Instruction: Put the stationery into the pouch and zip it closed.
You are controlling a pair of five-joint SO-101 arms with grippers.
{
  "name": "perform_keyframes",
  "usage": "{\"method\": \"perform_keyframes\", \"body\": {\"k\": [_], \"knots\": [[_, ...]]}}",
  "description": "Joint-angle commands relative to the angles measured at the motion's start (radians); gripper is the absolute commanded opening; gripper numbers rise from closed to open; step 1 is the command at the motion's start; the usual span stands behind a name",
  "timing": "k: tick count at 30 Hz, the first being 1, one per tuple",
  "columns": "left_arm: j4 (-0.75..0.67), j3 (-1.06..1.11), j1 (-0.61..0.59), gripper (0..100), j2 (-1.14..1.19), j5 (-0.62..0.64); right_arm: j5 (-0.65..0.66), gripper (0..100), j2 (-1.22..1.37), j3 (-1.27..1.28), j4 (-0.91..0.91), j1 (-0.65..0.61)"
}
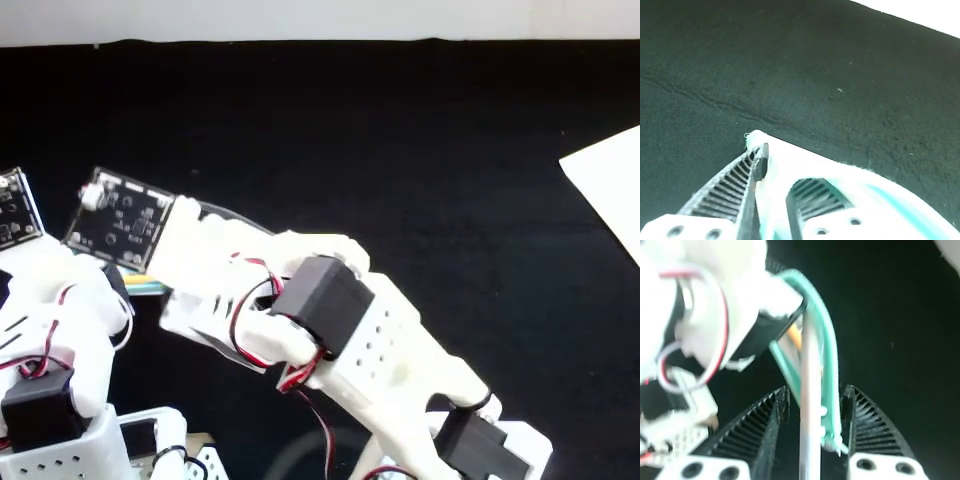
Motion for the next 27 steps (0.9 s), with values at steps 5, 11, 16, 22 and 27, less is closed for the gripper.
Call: {"method": "perform_keyframes", "body": {"k": [5, 11, 16, 22, 27], "knots": [[-0.020, 0.065, 0.025, 1, 0.010, 0.005, -0.041, 17.3, -0.002, -0.248, -0.018, 0.039], [-0.020, 0.065, 0.025, 1, 0.012, 0.005, -0.092, 17.1, -0.002, -0.444, 0.242, 0.223], [-0.020, 0.065, 0.025, 1, 0.012, 0.005, 0.029, 16.9, -0.085, -0.197, 0.237, 0.435], [-0.021, 0.061, 0.025, 1, 0.012, 0.005, 0.315, 11.9, -0.249, 0.579, 0.211, 0.473], [-0.041, 0.061, 0.013, 1, 0.018, 0.011, 0.150, 12.0, -0.332, 0.803, 0.134, 0.423]]}}
